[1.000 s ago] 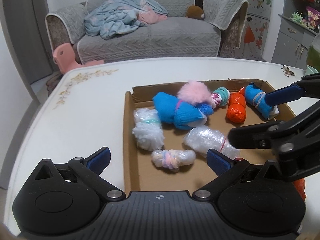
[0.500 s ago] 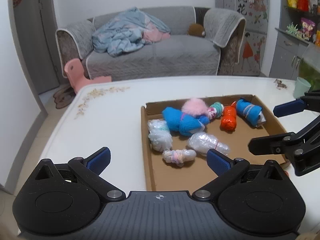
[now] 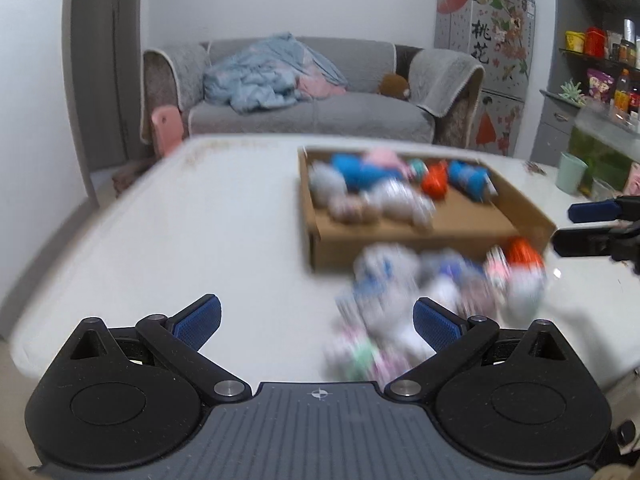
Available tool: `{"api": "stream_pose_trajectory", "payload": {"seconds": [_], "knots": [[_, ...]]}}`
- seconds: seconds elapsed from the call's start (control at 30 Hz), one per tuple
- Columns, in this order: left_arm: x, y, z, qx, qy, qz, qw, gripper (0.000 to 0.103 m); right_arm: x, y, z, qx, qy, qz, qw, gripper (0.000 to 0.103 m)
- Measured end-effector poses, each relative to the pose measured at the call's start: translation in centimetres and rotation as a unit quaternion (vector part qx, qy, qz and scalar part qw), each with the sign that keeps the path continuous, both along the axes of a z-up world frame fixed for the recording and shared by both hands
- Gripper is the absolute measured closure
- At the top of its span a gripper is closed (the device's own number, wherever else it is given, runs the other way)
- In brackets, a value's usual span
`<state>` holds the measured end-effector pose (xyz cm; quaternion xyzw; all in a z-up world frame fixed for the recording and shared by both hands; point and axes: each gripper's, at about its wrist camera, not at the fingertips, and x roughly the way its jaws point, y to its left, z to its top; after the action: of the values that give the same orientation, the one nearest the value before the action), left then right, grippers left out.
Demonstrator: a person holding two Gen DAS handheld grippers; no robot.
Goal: Organize objects
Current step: 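Withdraw both tools toward the remaining pile of bundles, then grasp the floral sock bundle with the left tool while the right tool grasps a bubble-wrap bundle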
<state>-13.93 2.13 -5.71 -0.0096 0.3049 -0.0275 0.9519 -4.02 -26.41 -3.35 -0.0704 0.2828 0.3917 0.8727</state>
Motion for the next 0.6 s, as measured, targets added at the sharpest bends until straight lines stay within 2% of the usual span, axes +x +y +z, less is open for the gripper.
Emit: {"api": "stream_pose_trajectory", "payload": {"seconds": [0.17, 0.2, 0.33, 0.5, 0.57, 0.6], "knots": [[-0.5, -1.9, -2.8, 0.024, -0.007, -0.024, 0.9994, 0.000, -1.4, -0.1, -4.5, -0.020, -0.025, -0.015, 0.999, 0.005], [-0.4, -2.3, -3.1, 0.031, -0.008, -0.027, 0.9991, 0.000, -1.3, 0.0, -4.9, -0.020, -0.025, -0.020, 0.999, 0.005], [0.4, -2.8, -4.2, 0.047, -0.014, -0.040, 0.9980, 0.001, -0.4, 0.7, -5.7, -0.019, -0.025, -0.028, 0.999, 0.020], [0.6, -2.5, -5.0, 0.039, -0.020, -0.060, 0.9972, 0.004, -0.3, -0.1, -6.5, -0.019, -0.019, -0.035, 0.999, 0.026], [0.6, -2.6, -5.2, 0.031, -0.023, -0.077, 0.9963, 0.011, -0.6, -0.4, -6.7, -0.018, -0.021, -0.037, 0.999, 0.035], [0.6, -2.6, -5.3, 0.025, -0.022, -0.087, 0.9957, 0.017, -0.5, -0.7, -6.7, -0.014, -0.023, -0.040, 0.999, 0.044]]}}
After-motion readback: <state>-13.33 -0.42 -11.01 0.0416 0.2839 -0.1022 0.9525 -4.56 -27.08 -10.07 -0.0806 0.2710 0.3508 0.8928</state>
